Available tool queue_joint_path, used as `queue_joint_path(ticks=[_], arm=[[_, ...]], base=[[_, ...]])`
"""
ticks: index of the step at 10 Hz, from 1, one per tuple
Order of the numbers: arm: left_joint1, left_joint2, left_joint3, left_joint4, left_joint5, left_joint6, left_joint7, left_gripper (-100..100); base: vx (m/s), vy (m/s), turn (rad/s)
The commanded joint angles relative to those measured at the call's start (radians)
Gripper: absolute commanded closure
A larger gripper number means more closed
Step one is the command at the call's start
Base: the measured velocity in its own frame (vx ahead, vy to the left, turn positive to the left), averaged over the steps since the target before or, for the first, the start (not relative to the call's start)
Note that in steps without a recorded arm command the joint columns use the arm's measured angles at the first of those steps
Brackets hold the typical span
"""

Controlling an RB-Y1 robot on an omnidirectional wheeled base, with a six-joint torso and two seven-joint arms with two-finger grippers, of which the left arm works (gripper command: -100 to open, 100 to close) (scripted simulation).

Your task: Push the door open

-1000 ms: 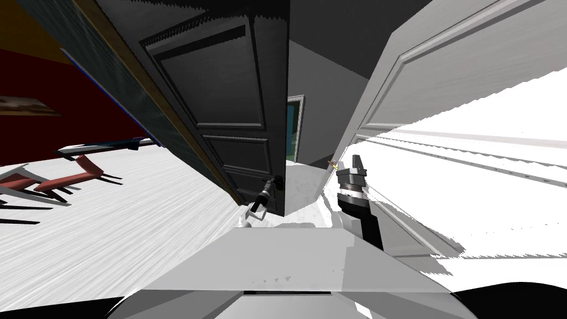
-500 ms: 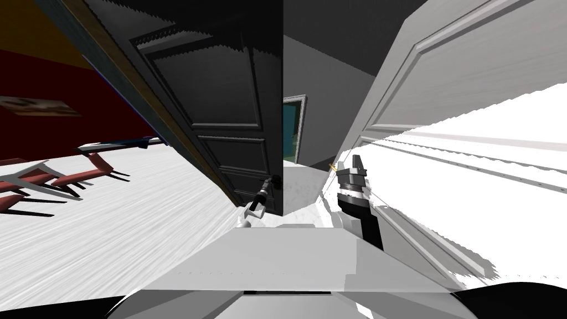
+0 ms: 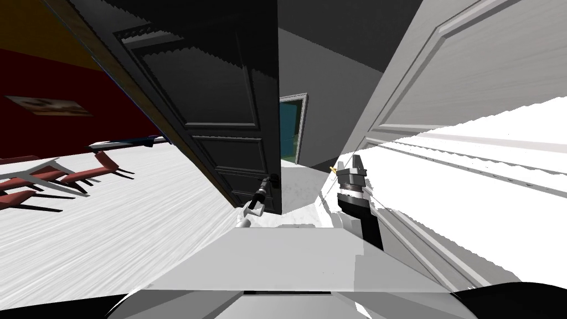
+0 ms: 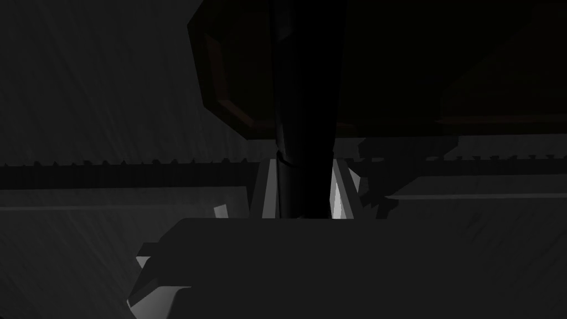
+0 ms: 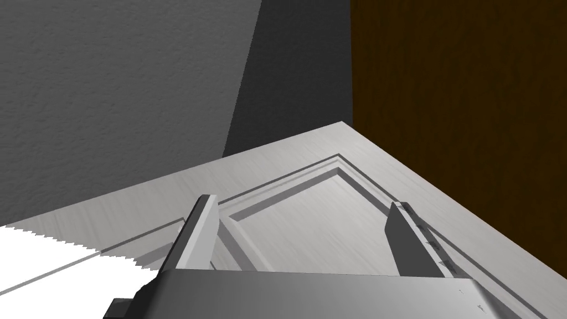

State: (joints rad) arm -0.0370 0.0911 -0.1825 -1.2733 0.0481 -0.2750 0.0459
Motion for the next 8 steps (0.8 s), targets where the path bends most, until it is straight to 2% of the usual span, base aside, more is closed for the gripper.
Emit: queue_joint_path(ticks=[1, 8], arm=[[-0.009, 0.004, 0.037, 0.008, 0.003, -0.005, -0.005, 100], [-0.031, -0.017, 0.12, 0.04, 0.008, -0.003, -0.025, 100]], base=[[0.111, -0.13, 0.063], [0.141, -0.136, 0.077]])
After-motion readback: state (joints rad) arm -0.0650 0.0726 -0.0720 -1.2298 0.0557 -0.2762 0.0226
